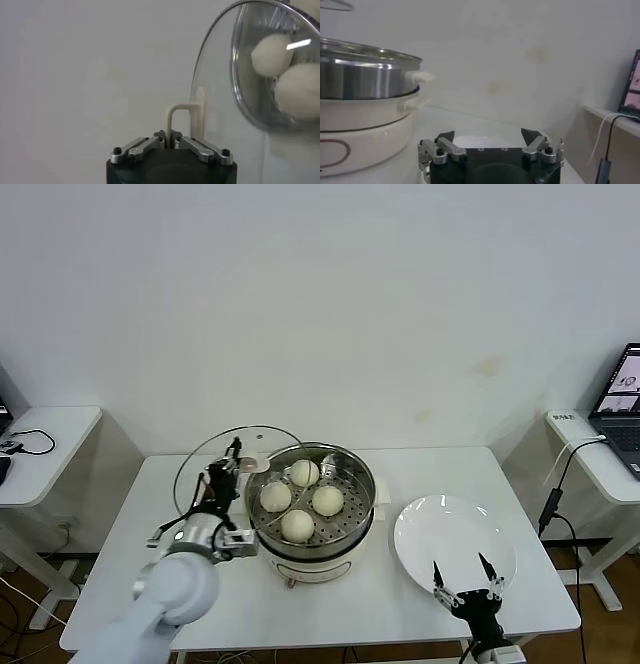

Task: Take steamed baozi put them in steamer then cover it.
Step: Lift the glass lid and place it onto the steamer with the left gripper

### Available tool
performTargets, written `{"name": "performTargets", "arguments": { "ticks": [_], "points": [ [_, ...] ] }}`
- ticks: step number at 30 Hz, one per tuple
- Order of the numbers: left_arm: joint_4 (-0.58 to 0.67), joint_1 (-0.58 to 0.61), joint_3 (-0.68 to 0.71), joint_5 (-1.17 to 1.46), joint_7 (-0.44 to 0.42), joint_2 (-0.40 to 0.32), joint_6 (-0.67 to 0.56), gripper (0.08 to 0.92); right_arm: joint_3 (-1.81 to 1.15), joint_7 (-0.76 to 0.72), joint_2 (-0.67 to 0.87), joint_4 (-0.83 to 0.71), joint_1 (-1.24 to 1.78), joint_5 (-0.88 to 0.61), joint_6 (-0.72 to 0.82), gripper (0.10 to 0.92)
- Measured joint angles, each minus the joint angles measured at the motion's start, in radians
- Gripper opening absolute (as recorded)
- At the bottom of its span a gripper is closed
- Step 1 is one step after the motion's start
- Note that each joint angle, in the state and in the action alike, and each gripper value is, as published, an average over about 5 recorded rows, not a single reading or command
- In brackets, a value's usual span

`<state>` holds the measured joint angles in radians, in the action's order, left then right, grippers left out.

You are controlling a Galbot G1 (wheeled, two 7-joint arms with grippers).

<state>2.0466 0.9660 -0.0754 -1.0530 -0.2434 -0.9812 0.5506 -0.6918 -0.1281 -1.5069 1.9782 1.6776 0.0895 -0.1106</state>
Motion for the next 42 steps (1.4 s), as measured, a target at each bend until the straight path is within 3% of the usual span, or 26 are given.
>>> {"name": "performTargets", "arguments": {
  "ticks": [9, 23, 42],
  "points": [
    [-0.057, -0.082, 0.11, -0.131, -0.093, -0.104, 0.035, 0.131, 0.023, 0.003, -0.019, -0.006, -0.001, 0.042, -0.005, 0.823],
    [-0.16, -0.118, 0.195, -0.23, -0.105, -0.285, 0.053, 0.131, 0.033, 0.004, -0.012, -0.005, 0.001, 0.052, -0.006, 0.823],
    [-0.229, -0.074, 0.17, -0.298, -0.072, -0.353, 0.032, 0.131, 0.051, 0.004, -0.007, -0.008, 0.006, 0.059, -0.014, 0.823]
  ]
}}
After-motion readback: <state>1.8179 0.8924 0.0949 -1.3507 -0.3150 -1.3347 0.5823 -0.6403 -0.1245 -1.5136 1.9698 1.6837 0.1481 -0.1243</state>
